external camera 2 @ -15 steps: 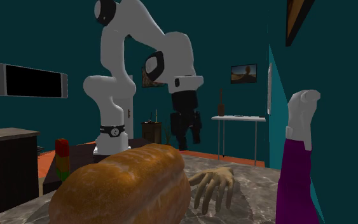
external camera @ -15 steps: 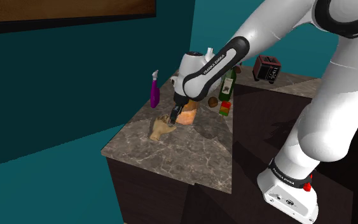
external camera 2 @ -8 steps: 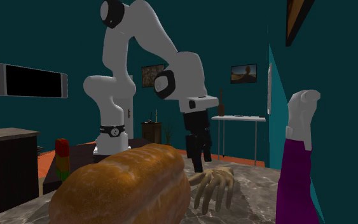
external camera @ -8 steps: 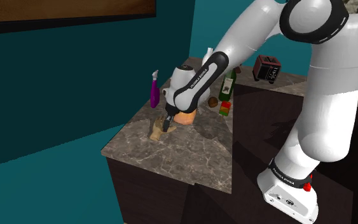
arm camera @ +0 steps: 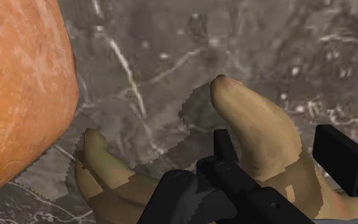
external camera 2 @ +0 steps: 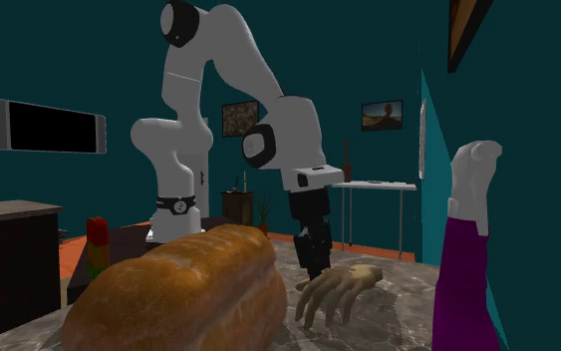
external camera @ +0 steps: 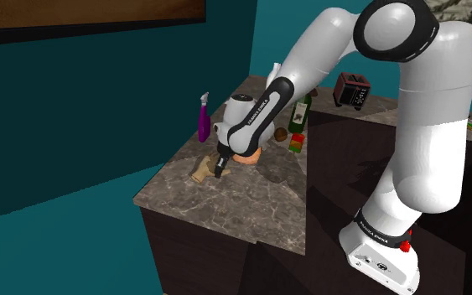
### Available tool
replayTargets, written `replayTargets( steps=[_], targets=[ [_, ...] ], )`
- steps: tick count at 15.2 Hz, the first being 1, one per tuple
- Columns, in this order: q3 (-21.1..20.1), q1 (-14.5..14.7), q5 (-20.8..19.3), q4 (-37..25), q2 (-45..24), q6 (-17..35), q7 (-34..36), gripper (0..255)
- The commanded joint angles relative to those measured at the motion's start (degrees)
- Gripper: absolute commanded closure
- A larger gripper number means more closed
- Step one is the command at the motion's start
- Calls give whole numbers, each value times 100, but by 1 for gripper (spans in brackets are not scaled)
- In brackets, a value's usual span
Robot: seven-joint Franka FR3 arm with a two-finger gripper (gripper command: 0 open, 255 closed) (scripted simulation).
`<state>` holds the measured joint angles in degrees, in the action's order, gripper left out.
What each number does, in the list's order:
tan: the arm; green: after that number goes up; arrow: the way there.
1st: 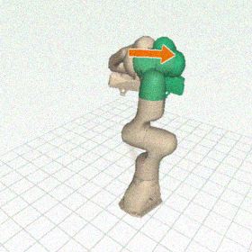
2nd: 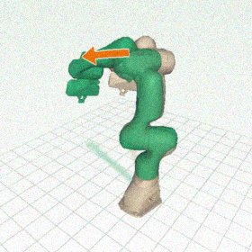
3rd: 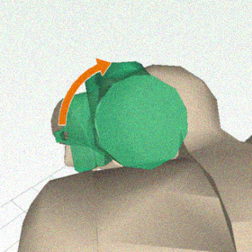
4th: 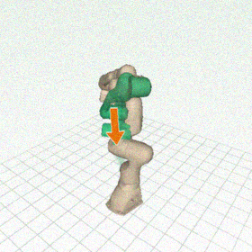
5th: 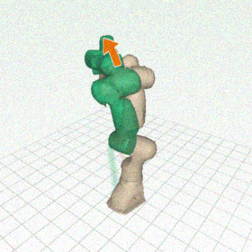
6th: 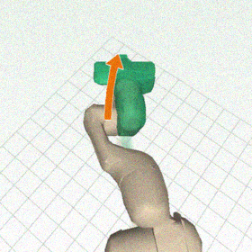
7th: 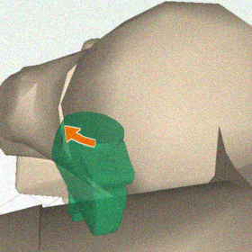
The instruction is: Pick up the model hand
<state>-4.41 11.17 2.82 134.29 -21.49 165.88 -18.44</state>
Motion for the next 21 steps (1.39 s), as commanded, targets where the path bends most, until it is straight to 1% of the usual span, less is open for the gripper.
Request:
replayTargets(
  steps=[1,8,21],
  targets=[
    [2,-1,0,-1,-15,2,0,255],
    [2,3,-1,11,-20,19,5,255],
    [-32,-30,42,74,944,-881,12,255]
  ],
)
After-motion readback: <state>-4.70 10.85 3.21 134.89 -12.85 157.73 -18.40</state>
